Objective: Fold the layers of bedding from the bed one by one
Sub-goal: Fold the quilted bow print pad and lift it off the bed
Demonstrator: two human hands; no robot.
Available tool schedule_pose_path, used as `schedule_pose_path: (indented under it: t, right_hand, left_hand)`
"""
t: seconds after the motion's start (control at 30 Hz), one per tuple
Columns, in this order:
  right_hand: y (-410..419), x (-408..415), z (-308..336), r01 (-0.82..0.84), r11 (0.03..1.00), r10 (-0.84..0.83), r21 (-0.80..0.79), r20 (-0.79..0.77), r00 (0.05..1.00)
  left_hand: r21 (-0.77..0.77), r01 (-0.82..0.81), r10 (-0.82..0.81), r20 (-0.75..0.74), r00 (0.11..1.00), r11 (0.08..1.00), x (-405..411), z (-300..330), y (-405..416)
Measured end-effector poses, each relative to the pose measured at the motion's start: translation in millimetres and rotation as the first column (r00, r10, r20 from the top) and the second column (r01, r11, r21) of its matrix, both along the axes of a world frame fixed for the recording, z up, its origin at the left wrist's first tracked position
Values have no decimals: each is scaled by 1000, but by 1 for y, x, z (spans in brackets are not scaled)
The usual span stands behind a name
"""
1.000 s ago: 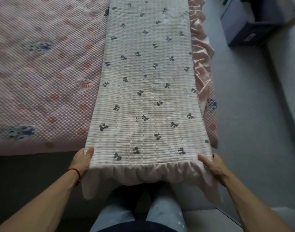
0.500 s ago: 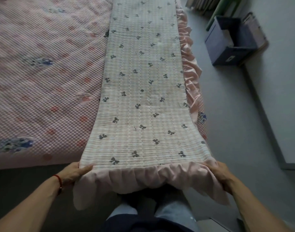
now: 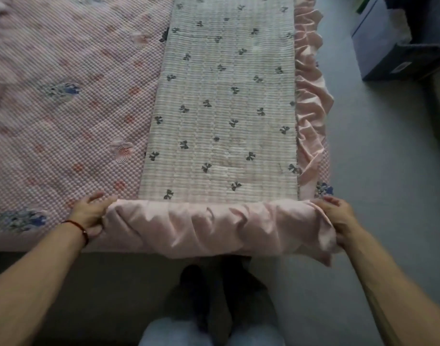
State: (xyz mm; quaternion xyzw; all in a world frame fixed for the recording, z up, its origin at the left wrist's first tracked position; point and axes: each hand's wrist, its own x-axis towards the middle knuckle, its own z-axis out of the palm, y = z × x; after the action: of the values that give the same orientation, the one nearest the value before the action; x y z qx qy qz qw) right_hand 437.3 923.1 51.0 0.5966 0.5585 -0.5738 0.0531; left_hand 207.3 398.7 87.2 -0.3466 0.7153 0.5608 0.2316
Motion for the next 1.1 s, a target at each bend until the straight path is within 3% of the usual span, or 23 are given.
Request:
schedule_pose_path:
  t: [0.07, 0.2, 0.33, 0.5, 0.6, 0.7, 0.77, 0.83, 0.9, 0.97, 1.0, 1.03, 1.1]
  right_hand:
    - [28, -52, -11, 28, 991, -33, -129, -38, 999]
    - [51, -118, -47, -50, 984, 41, -171, -59, 997]
    - [38, -135, -86, -264, 956, 274, 130, -64, 960]
    - [35, -125, -120, -420, 838, 427, 350, 60, 902]
    - [29, -124, -104, -436, 773, 411, 461, 160, 897]
    - [38, -112, -81, -479, 671, 382, 567, 289, 878]
    - [42, -103, -74, -511, 673, 384, 534, 339, 859]
    - [39, -99, -72, -578, 665, 414, 473, 411, 812]
    - [25, -104, -69, -600, 562, 391, 570, 456, 799]
    - [-3, -118, -68, -555, 349, 409, 755, 410, 815]
    - [-22, -127, -67, -550, 267, 499, 791, 375, 781]
    - [-42, -138, -69, -590, 172, 595, 789, 394, 700]
    - [-70, -150, -86, -720, -103, 757, 686, 524, 391]
  left_hand:
    - [67, -35, 35, -1, 999, 997, -42, -9, 19]
    - [32, 46, -47, 17, 999, 998, -98, -49, 57]
    - [-163, 266, -263, 38, 964, 950, -105, -106, 72]
    - [-555, 419, -489, 24, 872, 719, -110, -145, 70]
    - [-607, 475, -602, -7, 798, 637, -106, -144, 74]
    - [-648, 450, -630, -60, 774, 615, -116, -145, 55]
    - [-657, 404, -603, -99, 791, 637, -123, -142, 45]
    - [-742, 330, -616, -138, 776, 583, -121, -135, 51]
    - [-867, 238, -712, -173, 680, 438, -106, -127, 72]
    - [-942, 204, -875, -146, 461, 265, -80, -119, 101]
    - [-959, 222, -938, -96, 333, 177, -69, -119, 115]
    - [-966, 245, -973, -26, 227, 83, -60, -125, 127]
    - [-945, 321, -986, 116, 122, -71, -51, -148, 142]
